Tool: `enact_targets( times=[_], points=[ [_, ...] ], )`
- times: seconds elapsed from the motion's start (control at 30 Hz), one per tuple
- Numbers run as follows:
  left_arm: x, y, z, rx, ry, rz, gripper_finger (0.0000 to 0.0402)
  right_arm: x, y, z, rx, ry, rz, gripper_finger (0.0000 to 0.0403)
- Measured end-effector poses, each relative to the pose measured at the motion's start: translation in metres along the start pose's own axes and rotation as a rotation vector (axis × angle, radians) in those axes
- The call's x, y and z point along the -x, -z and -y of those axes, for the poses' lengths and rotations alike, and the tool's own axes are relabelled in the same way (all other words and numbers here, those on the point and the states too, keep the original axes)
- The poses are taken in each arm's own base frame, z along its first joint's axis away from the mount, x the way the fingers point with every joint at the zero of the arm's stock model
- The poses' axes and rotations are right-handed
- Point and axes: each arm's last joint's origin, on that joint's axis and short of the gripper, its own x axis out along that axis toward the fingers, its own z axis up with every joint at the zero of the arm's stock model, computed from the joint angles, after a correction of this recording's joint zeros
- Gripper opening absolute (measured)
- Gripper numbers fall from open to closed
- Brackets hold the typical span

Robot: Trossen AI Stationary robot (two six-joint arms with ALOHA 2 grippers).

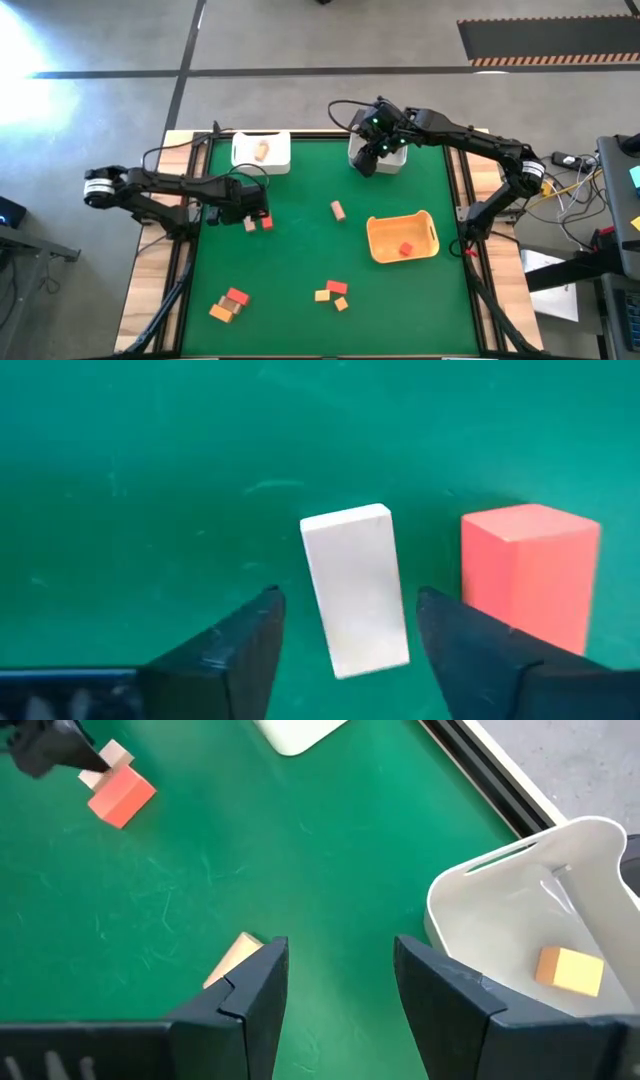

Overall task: Sort & place blocks by color
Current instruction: Put the brown block into the white bin

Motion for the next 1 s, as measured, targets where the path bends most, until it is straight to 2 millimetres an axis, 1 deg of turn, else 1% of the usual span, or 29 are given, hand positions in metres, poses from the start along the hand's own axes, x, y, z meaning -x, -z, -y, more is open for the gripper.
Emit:
enact_targets(
  times=[0.13,0.33,0.4,0.47,0.6,0.67,0.83,1.0],
  points=[
    [-0.008,0.000,0.003,-0.007,-0.035,0.001,0.0239,0.000,0.000,0.000,-0.001,0.000,0.004,0.0171],
    [-0.016,0.000,0.008,-0.023,-0.039,0.001,0.0239,0.000,-0.001,0.001,-0.005,0.002,0.005,0.0171],
    [-0.017,0.000,0.008,-0.023,-0.050,0.000,0.0227,0.000,-0.001,0.001,-0.005,0.003,0.008,0.0171],
    [-0.019,0.000,0.008,-0.024,-0.059,-0.004,0.0206,0.000,-0.001,0.001,-0.005,0.003,0.009,0.0171],
    [-0.019,0.000,0.009,-0.024,-0.052,-0.012,0.0142,0.000,-0.001,0.001,-0.005,0.003,0.012,0.0171],
    [-0.017,0.000,0.008,-0.023,-0.048,-0.012,0.0113,0.000,-0.002,0.001,-0.004,0.002,0.017,0.0171],
    [-0.008,0.000,0.007,-0.024,-0.019,-0.018,0.0112,0.000,-0.003,0.001,-0.016,0.000,0.034,0.0171],
    [0.020,-0.001,0.016,-0.067,0.094,-0.007,0.0112,0.000,-0.004,0.001,-0.035,-0.002,0.042,0.0171]
  ],
)
